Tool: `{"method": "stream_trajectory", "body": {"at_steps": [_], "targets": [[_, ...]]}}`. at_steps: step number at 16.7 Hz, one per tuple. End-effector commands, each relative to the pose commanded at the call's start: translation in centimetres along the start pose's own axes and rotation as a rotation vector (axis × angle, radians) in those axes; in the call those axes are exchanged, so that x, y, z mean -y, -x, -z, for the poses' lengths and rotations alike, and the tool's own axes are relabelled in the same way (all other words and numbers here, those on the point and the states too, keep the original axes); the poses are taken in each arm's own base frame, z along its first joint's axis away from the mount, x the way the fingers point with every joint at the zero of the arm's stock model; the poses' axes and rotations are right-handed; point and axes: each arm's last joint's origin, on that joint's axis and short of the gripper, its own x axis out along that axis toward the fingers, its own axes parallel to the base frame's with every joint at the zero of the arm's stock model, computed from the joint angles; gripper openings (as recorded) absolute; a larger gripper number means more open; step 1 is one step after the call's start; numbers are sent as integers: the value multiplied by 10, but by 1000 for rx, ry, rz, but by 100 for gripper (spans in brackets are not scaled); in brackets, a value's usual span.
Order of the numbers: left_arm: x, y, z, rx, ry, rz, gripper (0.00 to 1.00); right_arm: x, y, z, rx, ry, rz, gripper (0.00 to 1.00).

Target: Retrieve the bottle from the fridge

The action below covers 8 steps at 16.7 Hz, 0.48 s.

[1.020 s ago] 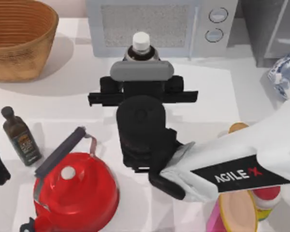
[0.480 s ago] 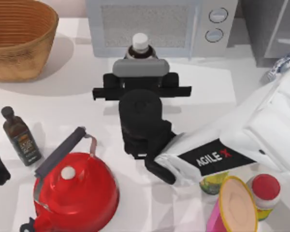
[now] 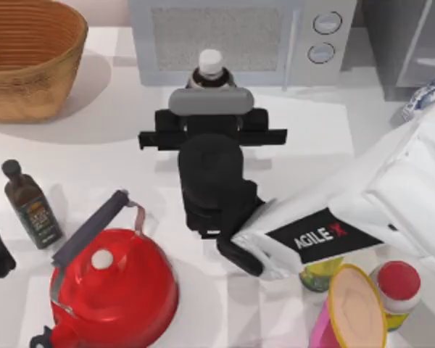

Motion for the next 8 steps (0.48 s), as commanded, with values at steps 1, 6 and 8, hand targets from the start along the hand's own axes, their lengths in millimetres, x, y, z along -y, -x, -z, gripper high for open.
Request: {"method": "stream_trajectory", "body": {"at_steps": [1, 6, 8], "targets": [[0, 0, 0, 0, 0, 0, 100, 0, 0, 0, 0, 0, 0, 53], [0, 0, 0, 0, 0, 0, 100, 0, 0, 0, 0, 0, 0, 90], [0, 0, 0, 0, 0, 0, 100, 0, 0, 0, 0, 0, 0, 100]]}}
